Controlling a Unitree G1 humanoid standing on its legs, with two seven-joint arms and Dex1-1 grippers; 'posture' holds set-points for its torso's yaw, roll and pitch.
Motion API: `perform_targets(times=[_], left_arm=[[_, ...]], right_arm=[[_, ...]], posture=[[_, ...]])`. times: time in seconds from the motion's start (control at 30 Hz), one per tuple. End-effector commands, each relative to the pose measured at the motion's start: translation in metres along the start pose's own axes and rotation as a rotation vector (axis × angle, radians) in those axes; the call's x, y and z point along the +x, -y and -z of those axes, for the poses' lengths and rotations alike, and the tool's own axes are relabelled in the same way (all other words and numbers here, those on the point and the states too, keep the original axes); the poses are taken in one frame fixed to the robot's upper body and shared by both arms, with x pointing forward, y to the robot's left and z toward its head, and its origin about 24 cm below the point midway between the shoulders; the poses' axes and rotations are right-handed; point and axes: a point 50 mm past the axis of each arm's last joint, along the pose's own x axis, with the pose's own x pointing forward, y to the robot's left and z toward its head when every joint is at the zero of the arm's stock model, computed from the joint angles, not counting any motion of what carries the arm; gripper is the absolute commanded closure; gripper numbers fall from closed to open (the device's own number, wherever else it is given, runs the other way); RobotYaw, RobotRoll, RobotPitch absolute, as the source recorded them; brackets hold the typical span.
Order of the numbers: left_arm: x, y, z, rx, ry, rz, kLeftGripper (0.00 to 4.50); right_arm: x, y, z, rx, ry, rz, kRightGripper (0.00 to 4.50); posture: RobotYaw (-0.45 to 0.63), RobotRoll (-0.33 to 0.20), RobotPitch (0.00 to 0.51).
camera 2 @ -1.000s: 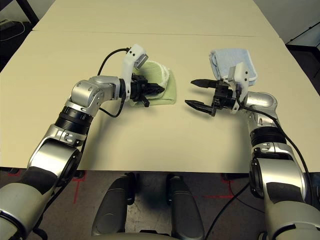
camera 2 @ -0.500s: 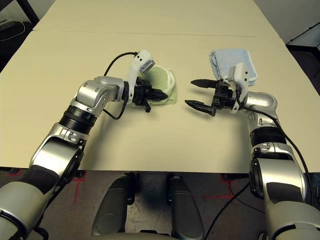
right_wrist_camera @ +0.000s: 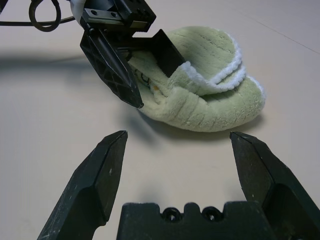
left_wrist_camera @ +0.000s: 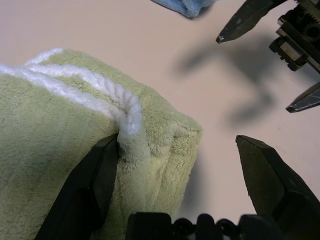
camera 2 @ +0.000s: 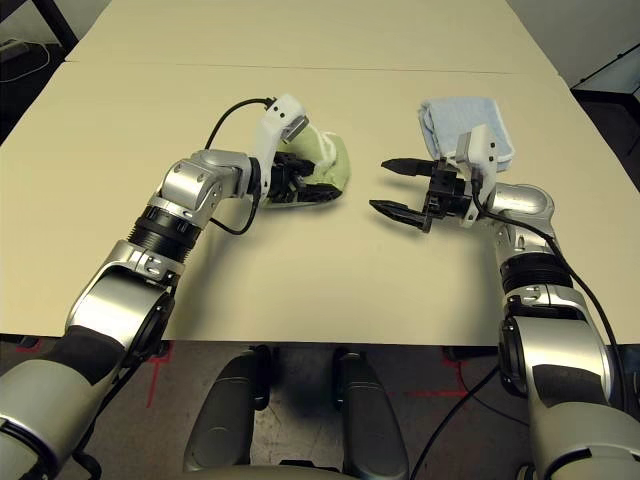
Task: Fold the towel and set it aside.
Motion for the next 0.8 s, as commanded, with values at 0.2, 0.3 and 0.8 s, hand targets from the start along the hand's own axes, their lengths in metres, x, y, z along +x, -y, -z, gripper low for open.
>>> perform_targets(times=[0.2, 0.3, 0.8], left_arm=[[-0.013, 0.018, 0.003, -0.03, -0.056, 0.201, 0.04], [-0.017, 0.025, 0.004, -0.041, -0.072, 0.249, 0.04], [-0.024, 0.016, -0.018, -0.026, 0.054, 0.168, 0.04]], right_arm=[[0.001, 0.001, 0.0, -0.01, -0.014, -0.003, 0.0], [0.002, 0.001, -0.001, -0.011, -0.014, -0.002, 0.0], [0.001, 0.002, -0.001, -0.01, -0.014, 0.007, 0.0]], posture=[[0.15, 0.0, 0.198], [0.15, 0.0, 0.198], [0.15, 0.0, 0.197]])
